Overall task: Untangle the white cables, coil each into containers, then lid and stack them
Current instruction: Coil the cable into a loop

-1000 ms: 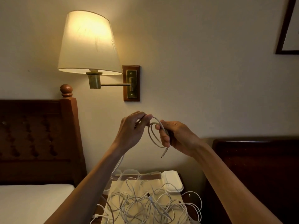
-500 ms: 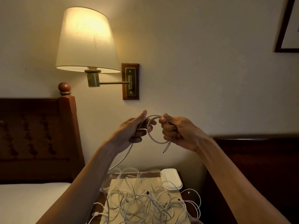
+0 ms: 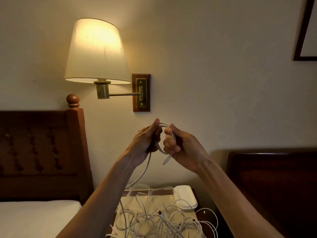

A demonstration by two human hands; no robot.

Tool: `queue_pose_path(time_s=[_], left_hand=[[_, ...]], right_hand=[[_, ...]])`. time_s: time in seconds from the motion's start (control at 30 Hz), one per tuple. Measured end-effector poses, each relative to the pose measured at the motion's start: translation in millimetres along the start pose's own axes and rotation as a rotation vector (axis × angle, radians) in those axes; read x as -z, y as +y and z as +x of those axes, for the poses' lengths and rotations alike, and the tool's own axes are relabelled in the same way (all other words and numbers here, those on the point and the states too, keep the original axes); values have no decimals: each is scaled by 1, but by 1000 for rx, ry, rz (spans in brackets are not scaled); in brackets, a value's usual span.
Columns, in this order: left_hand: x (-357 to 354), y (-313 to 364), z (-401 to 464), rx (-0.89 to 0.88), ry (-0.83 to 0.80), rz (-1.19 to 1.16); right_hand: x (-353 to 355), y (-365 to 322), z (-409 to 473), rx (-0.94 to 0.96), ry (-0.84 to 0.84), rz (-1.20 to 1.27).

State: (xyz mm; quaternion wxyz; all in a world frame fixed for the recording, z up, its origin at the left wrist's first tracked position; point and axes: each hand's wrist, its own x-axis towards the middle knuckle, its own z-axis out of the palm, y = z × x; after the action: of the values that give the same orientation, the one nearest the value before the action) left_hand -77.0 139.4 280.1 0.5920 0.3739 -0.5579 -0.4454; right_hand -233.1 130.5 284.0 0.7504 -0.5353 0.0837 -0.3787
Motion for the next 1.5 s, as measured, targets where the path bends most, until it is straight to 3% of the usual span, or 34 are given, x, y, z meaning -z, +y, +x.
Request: queue_pose_path(time_s=[0.1,0.27,0.57,0.7,0.83,1.1,1.33,1.5], left_hand=[[1,-7,-2,2,14,86],[15,-34,-8,-148,54,352],[80,-100,-31,-323,31,845],[39,-59,-42,-355,-321,1238],[-3,-9,-48,-576,-419,1164],[4,7,-24,-762,-108,1113],[7,-4,-4,-784,68,1120],[8,-14,2,-792,81,1057]], right_hand=[[1,-1,4,24,83,-43],[15,-14,1,-49,126,6],[41,-67,-15,23,160,30],[45,-49,-7,13,235,-202],[42,-24,-5,-13,190,-461],[34,-5,-6,0,84,-703],[27,-1,-4,-22,102,-570],[21,-9,-8,-110,75,-421]])
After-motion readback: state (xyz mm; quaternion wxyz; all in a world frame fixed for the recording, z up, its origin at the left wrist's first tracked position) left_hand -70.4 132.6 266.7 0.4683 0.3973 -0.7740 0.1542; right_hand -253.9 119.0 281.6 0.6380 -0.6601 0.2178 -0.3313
